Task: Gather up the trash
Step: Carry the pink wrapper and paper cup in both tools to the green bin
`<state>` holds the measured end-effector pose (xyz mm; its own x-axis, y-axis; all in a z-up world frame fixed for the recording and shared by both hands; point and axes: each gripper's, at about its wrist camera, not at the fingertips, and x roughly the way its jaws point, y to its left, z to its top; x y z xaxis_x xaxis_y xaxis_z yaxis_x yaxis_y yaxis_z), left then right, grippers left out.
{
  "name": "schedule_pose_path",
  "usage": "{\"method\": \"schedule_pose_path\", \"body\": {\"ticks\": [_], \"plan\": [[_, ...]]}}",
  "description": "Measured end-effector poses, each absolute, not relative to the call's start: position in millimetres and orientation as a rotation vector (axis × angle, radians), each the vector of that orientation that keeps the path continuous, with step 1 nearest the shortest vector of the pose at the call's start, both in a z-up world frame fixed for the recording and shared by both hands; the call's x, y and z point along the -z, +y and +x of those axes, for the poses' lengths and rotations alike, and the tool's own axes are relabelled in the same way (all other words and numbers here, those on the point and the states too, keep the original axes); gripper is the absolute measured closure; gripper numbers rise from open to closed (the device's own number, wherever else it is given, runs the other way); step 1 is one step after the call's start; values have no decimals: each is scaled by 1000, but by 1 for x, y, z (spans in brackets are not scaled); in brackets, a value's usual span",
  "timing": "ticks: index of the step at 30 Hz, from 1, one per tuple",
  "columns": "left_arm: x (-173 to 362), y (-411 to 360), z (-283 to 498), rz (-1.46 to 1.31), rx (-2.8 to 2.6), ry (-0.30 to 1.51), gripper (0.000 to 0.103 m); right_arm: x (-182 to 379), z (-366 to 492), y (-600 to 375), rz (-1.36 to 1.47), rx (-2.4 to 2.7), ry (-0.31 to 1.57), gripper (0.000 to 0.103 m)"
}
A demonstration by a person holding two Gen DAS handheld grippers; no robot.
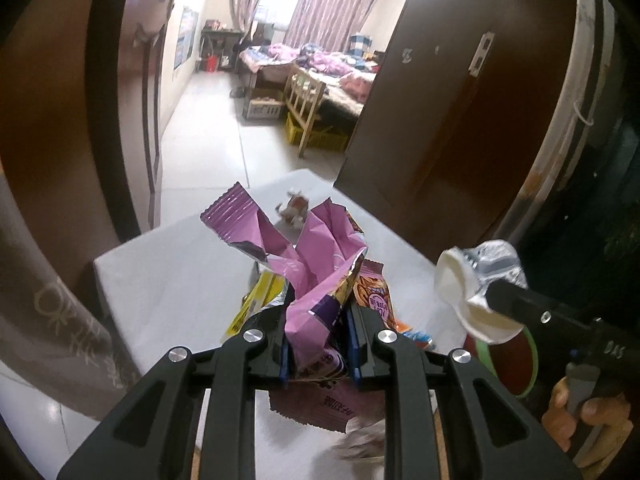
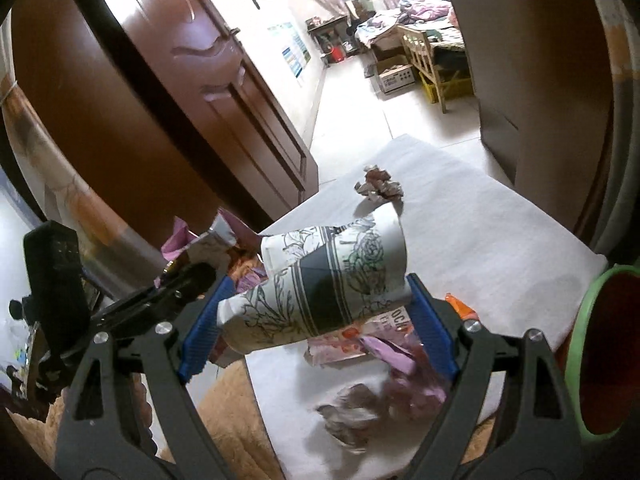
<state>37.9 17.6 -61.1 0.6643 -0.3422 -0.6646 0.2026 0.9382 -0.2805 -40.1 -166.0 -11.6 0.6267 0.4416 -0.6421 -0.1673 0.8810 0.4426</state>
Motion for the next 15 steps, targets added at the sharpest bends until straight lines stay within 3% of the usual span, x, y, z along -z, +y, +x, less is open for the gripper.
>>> {"method": "schedule_pose_path", "body": {"ticks": [15], "plan": [[57, -22, 42, -153, 341, 804, 85, 18, -51, -224, 514, -311, 787, 19]]}}
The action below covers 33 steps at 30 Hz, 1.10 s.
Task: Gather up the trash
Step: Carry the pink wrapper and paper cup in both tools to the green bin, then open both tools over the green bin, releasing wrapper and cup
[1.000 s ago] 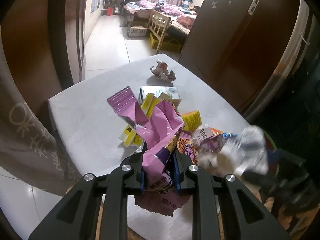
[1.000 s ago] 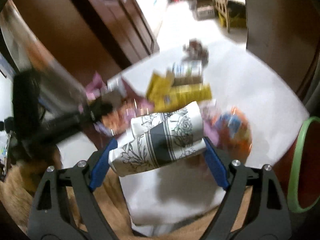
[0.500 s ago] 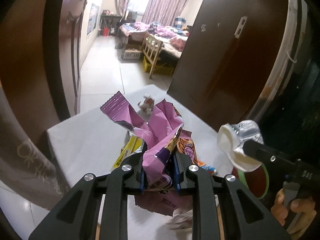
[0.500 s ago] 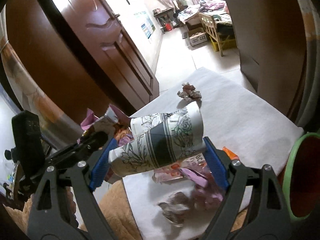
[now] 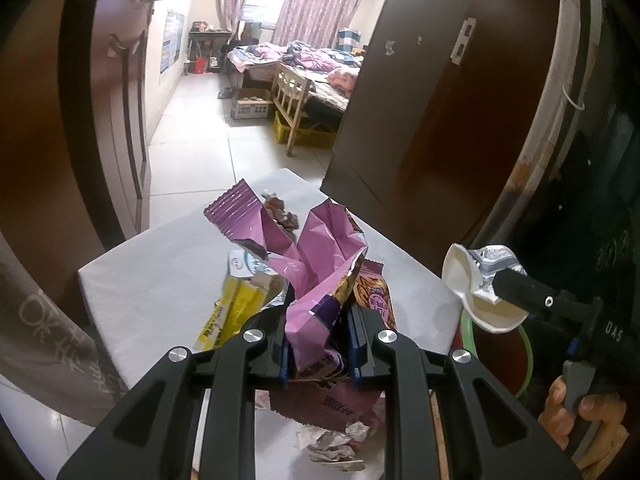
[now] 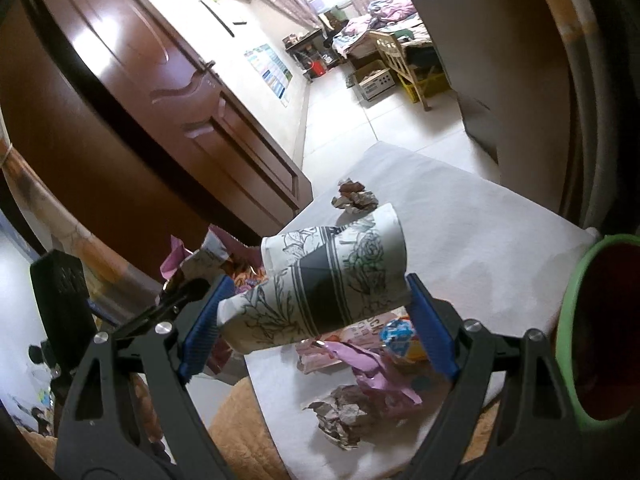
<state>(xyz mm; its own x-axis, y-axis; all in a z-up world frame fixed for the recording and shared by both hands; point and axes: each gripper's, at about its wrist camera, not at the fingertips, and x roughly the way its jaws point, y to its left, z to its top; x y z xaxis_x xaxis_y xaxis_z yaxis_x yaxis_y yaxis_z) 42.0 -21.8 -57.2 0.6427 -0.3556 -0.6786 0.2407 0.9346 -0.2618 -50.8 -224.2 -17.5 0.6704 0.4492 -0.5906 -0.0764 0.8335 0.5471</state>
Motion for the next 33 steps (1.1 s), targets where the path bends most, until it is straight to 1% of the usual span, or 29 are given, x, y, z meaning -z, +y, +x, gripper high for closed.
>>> {"method": "schedule_pose_path", "body": {"ticks": [8, 12, 19, 25, 30, 32, 33], "plan": [[67, -77, 36, -104, 448, 850, 85, 25, -63, -285, 634, -229, 754, 19], [70, -110, 35, -81, 528, 861, 85, 34, -79, -334, 705, -123, 737, 19], [88, -198, 29, -44, 711, 904, 85, 44, -108, -395, 768, 33, 705, 19], [103, -277, 7, 65, 876, 920, 85, 49, -122, -427, 795, 123, 687, 19], [107, -310, 0, 138, 921, 903, 84, 55, -130, -448, 801, 195, 691, 19], [109, -313, 1, 150, 922, 904, 78, 55, -132, -453, 789, 226, 690, 19], [111, -314, 2, 149, 923, 902, 71, 55, -132, -454, 785, 234, 690, 19]]}}
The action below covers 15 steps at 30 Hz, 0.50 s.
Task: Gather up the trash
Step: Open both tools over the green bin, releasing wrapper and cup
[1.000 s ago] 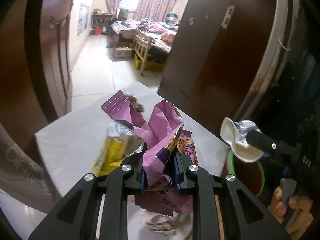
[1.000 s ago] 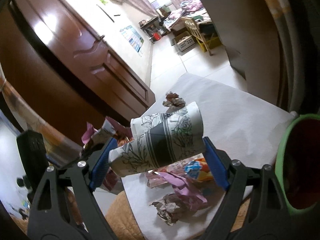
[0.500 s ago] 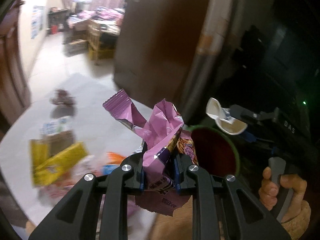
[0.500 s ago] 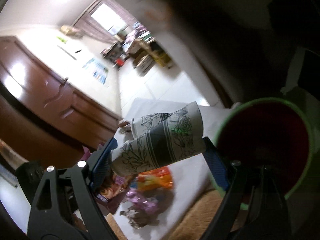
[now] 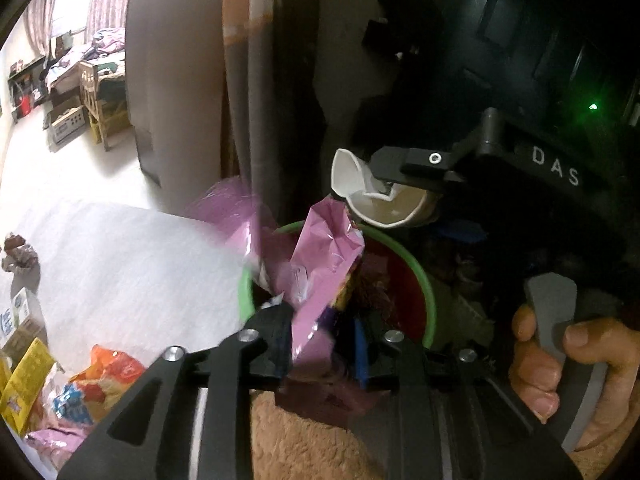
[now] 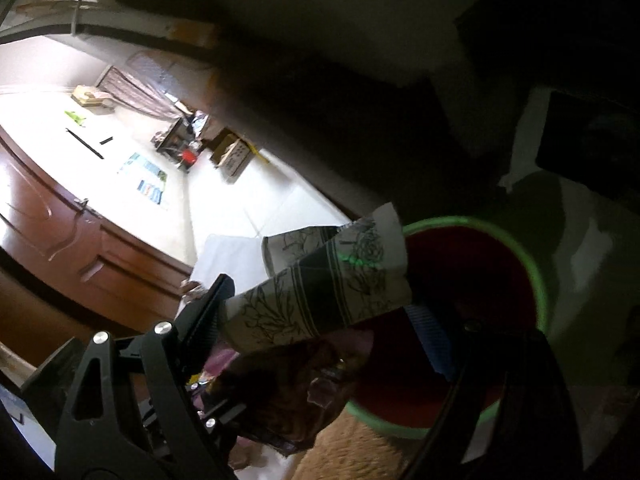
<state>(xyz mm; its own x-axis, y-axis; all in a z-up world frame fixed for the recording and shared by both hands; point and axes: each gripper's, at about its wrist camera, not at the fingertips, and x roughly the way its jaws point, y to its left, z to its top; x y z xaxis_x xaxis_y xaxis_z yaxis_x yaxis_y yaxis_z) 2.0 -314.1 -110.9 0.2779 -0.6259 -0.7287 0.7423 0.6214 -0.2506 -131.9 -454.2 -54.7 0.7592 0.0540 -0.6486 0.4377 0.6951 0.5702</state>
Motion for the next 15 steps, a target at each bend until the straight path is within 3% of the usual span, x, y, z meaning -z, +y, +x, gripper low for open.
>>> {"method": "schedule_pose_path", "body": {"ticks": [2, 6, 15], "plan": [[113, -314, 3, 151, 906, 896, 35, 56, -132, -458, 785, 250, 692, 19], [108, -302, 5, 113, 883, 886, 30, 63, -130, -460, 799, 284, 721, 14], [87, -237, 21, 47, 739, 849, 24, 49, -120, -431, 703, 298, 737, 13]]}}
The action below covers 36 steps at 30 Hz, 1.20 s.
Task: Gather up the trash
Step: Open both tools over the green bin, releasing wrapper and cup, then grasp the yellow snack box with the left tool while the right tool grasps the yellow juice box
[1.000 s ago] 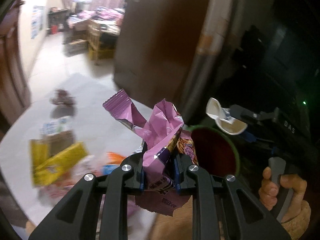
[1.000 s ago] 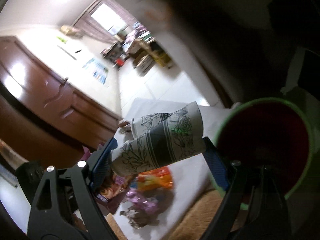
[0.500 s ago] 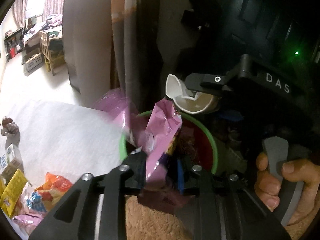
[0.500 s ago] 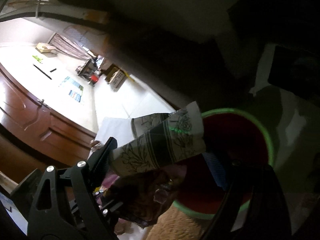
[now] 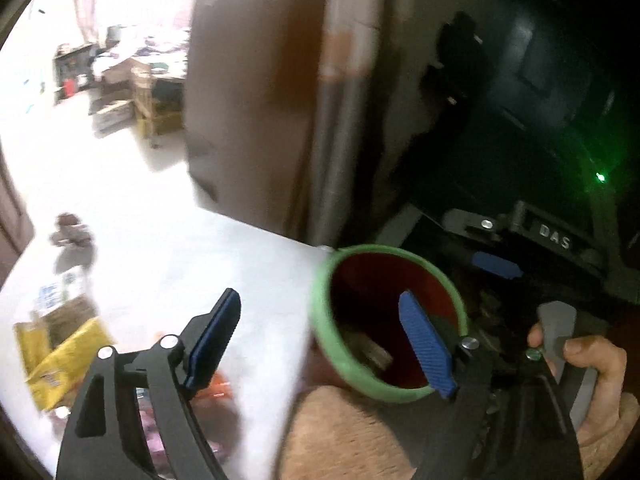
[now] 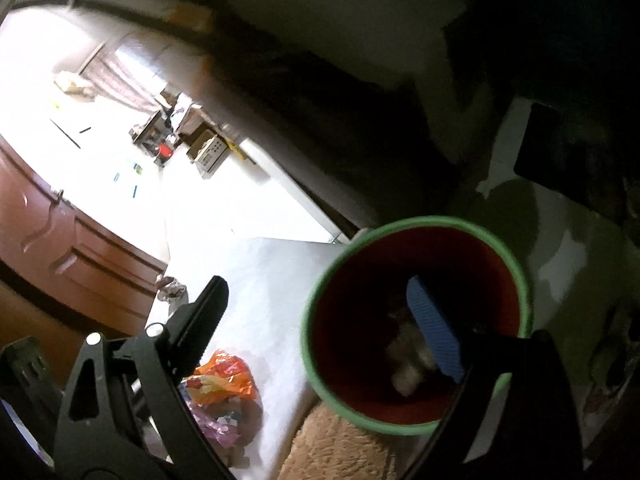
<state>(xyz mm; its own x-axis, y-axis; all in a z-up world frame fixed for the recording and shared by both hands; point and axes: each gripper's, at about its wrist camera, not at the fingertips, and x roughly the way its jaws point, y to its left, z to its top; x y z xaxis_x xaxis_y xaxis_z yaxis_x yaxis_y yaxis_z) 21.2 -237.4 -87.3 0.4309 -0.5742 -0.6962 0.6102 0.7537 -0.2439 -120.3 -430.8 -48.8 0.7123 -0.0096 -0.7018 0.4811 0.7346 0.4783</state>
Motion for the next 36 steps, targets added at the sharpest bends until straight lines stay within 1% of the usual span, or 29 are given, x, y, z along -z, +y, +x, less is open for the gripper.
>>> {"method": "schedule_pose_path", "body": {"ticks": [4, 12, 15, 18, 20, 21, 22, 23, 28, 29, 33, 36], "plan": [[86, -188, 28, 10, 648, 845, 24, 44, -104, -406, 647, 243, 764, 11], [85, -80, 59, 53, 406, 800, 24, 44, -63, -325, 540, 97, 862, 11], [94, -34, 73, 34, 313, 820, 24, 48, -47, -297, 516, 40, 901, 11], [112, 11, 87, -41, 227, 872, 25, 53, -35, -270, 504, -15, 944, 11], [125, 27, 92, -85, 188, 900, 26, 56, -29, -253, 490, -49, 967, 11], [132, 33, 96, -110, 173, 915, 27, 58, -25, -243, 483, -70, 980, 11], [141, 39, 101, -137, 160, 941, 33, 59, -22, -233, 477, -87, 992, 11], [149, 42, 106, -153, 156, 966, 35, 60, -22, -227, 471, -98, 998, 11], [188, 29, 129, -137, 178, 1059, 35, 67, -23, -205, 443, -132, 1028, 11], [194, 26, 133, -139, 183, 1075, 33, 69, -23, -204, 443, -131, 1034, 11], [218, 27, 139, -229, 167, 1113, 32, 74, -26, -209, 456, -122, 1052, 11], [229, 27, 143, -247, 171, 1144, 32, 78, -26, -210, 466, -117, 1065, 11]]}}
